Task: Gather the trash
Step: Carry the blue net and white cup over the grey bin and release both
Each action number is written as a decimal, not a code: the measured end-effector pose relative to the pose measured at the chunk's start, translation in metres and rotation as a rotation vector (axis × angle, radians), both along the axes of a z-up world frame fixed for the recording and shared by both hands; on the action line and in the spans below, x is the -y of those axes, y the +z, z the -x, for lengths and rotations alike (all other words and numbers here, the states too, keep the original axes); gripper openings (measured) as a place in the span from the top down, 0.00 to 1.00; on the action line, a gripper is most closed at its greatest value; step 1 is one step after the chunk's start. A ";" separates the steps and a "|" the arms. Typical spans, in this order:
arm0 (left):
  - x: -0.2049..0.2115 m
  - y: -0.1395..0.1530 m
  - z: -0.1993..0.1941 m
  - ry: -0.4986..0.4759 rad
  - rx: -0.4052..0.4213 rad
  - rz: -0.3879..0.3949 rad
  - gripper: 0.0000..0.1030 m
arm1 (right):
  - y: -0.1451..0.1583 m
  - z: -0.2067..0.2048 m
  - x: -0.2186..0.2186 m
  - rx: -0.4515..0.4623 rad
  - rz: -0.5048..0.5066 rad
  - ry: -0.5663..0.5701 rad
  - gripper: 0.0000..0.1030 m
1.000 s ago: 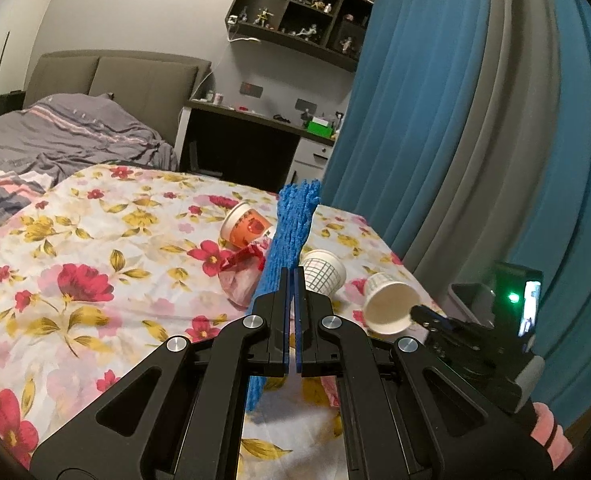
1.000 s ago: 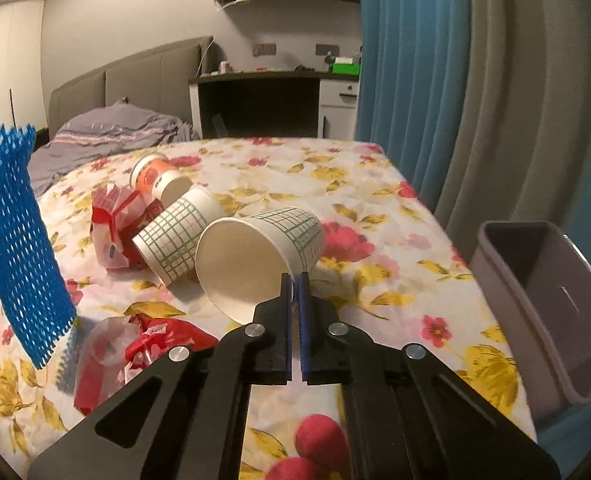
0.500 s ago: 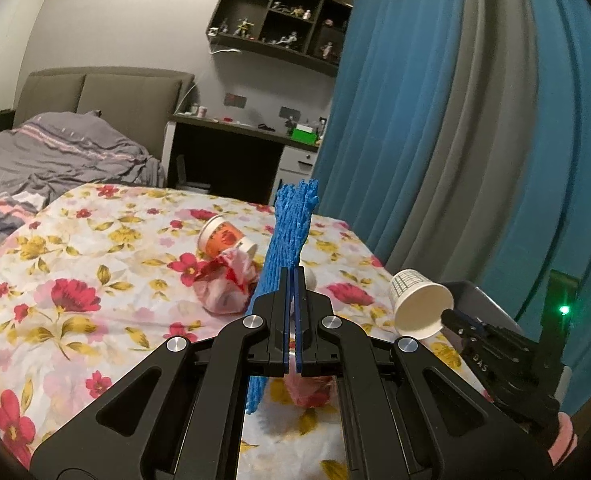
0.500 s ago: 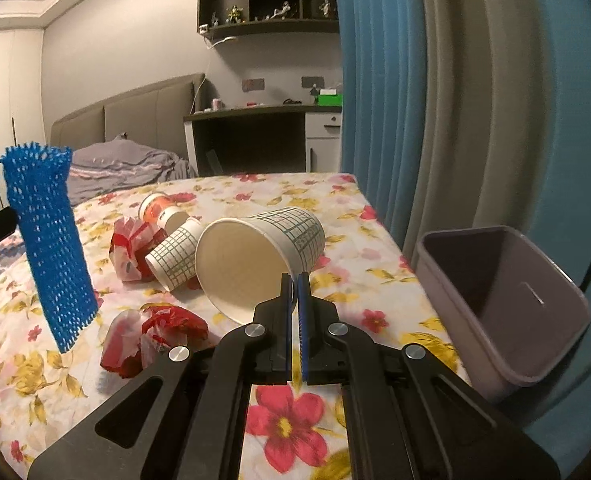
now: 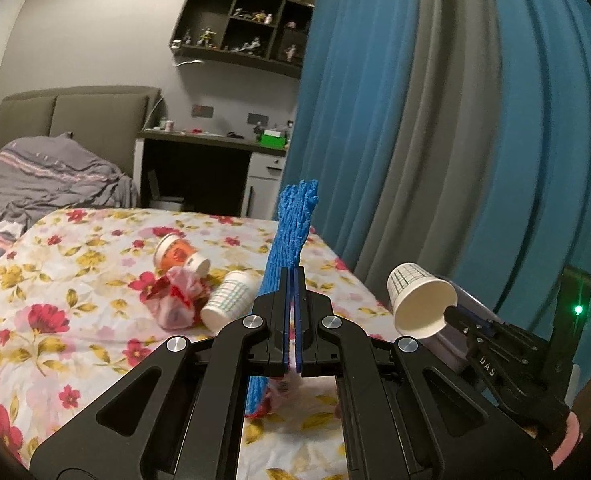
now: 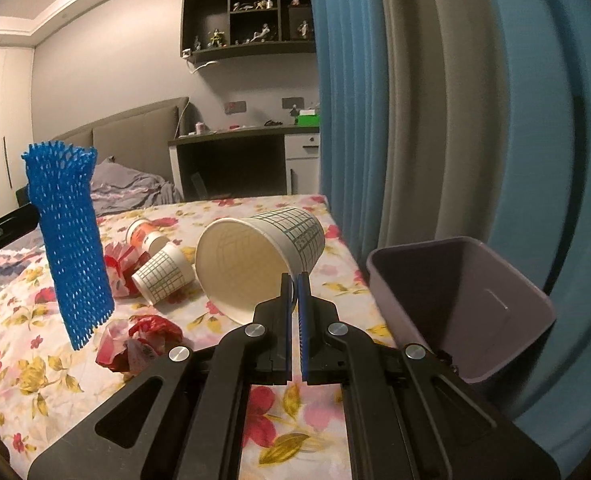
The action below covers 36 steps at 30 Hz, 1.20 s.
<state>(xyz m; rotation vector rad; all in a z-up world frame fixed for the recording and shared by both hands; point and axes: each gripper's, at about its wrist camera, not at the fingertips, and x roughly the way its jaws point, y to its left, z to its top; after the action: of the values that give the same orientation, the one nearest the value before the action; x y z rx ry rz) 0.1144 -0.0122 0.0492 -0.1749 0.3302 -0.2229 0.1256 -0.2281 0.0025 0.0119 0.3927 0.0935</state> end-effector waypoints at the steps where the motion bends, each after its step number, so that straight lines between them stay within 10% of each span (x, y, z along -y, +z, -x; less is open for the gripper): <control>1: 0.004 0.001 -0.001 -0.008 0.002 -0.004 0.99 | 0.002 0.002 0.003 0.005 -0.001 -0.005 0.96; 36: 0.217 0.003 -0.085 -0.456 -0.006 -0.002 0.99 | -0.007 0.001 0.149 0.008 -0.062 -0.325 0.96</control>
<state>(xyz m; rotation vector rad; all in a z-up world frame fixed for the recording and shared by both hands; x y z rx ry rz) 0.1993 -0.2295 0.0525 -0.0958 0.3737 -0.6723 0.1242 -0.3775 -0.0048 0.1356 0.3751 -0.2155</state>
